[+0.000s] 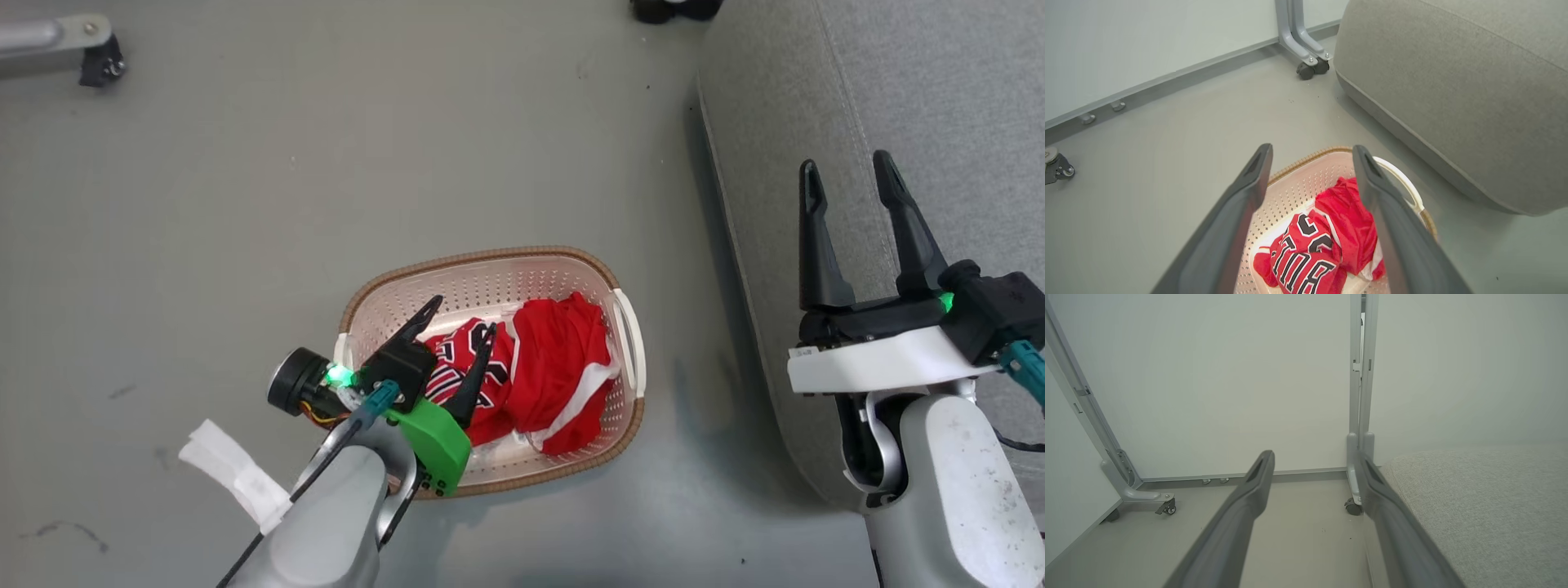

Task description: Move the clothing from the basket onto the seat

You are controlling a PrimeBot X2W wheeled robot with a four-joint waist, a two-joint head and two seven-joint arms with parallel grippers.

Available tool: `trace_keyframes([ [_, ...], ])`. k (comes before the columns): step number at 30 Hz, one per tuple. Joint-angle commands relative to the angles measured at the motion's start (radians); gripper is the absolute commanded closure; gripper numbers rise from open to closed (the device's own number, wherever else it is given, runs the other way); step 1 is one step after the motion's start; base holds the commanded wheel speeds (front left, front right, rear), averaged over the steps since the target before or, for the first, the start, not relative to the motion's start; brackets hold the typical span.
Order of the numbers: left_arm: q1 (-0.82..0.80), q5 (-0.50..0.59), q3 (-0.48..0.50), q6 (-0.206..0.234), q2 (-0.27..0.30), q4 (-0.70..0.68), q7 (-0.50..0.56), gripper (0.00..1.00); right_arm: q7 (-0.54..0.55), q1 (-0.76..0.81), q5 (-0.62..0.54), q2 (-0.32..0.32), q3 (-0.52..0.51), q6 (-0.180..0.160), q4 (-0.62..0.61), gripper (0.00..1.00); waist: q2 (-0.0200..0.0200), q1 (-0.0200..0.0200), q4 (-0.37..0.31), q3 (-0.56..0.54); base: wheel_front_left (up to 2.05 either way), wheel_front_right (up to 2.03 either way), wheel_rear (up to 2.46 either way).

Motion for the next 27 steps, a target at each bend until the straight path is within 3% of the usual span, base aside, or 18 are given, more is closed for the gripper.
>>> trace_keyframes([
  [1,-0.046,0.004,-0.020,0.001,0.008,0.037,0.009,0.00,-0.009,-0.024,0.013,0.000,0.002,0.000,-0.007,0.00,-0.0001,-0.0001,-0.075,0.127,0.00,0.00,0.00],
  [11,-0.251,0.094,-0.203,0.001,0.036,0.289,0.106,0.00,-0.032,-0.083,0.056,0.000,0.030,0.000,-0.001,0.00,-0.0001,-0.0001,-0.138,0.290,0.00,0.00,0.00],
  [27,-0.463,0.172,-0.277,0.027,0.078,0.550,0.276,0.00,-0.037,-0.133,0.121,0.000,0.071,0.000,-0.018,0.00,-0.0001,-0.0001,-0.187,0.434,0.00,0.00,0.00],
])
